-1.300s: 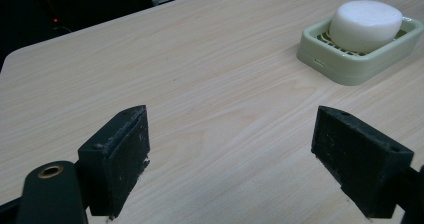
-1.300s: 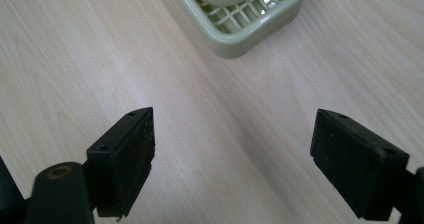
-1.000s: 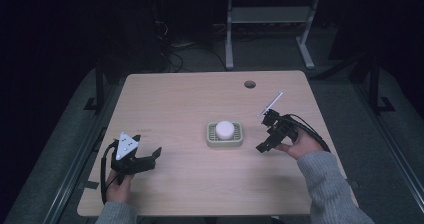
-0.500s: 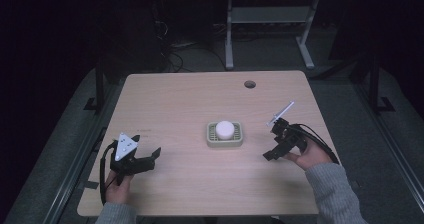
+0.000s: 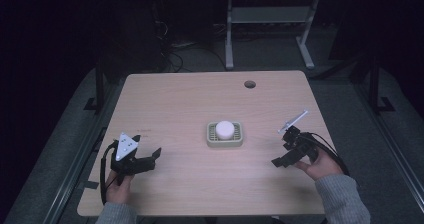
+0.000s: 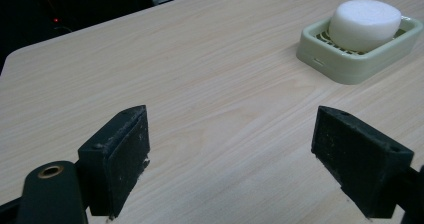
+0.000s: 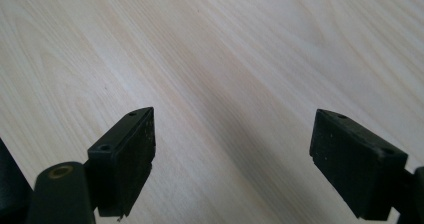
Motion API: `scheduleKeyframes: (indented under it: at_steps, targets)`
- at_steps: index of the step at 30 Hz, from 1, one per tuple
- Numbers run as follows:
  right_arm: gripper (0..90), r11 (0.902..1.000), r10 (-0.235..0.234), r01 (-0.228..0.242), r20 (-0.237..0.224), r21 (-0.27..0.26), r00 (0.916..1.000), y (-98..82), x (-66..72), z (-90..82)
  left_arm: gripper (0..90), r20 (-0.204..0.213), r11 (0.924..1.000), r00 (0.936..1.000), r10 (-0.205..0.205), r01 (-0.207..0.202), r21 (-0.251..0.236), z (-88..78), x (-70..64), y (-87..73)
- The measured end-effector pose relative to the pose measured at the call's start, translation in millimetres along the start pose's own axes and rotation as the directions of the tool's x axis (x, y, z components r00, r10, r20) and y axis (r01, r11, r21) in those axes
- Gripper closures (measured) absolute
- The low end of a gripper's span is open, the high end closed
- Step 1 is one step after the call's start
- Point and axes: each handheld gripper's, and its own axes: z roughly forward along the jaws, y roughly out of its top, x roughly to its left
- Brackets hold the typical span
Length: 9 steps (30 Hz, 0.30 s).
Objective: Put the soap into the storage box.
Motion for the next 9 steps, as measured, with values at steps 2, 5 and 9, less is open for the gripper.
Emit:
scheduleKeyframes:
  at_steps: [2,5,9]
  targets:
    - [17.7,0.9999,0.01,-0.01,0.005,-0.004,0.9999,-7.3,-1.1,0.3,15.2,-0.002,1.0,1.0,0.0,0.0,0.001,-0.6,-0.7,-0.2]
    - [17.7,0.9999,0.013,-0.013,0.006,-0.006,0.9999,-15.1,-0.2,0.3,15.2,-0.003,1.0,1.0,0.002,-0.002,0.002,-1.2,-1.6,-0.3]
    - [17.6,0.9995,0.013,-0.013,0.021,-0.029,0.9997,-27.1,5.1,-3.2,15.2,-0.004,0.9998,0.9998,0.018,-0.018,0.008,-0.5,-1.7,0.0]
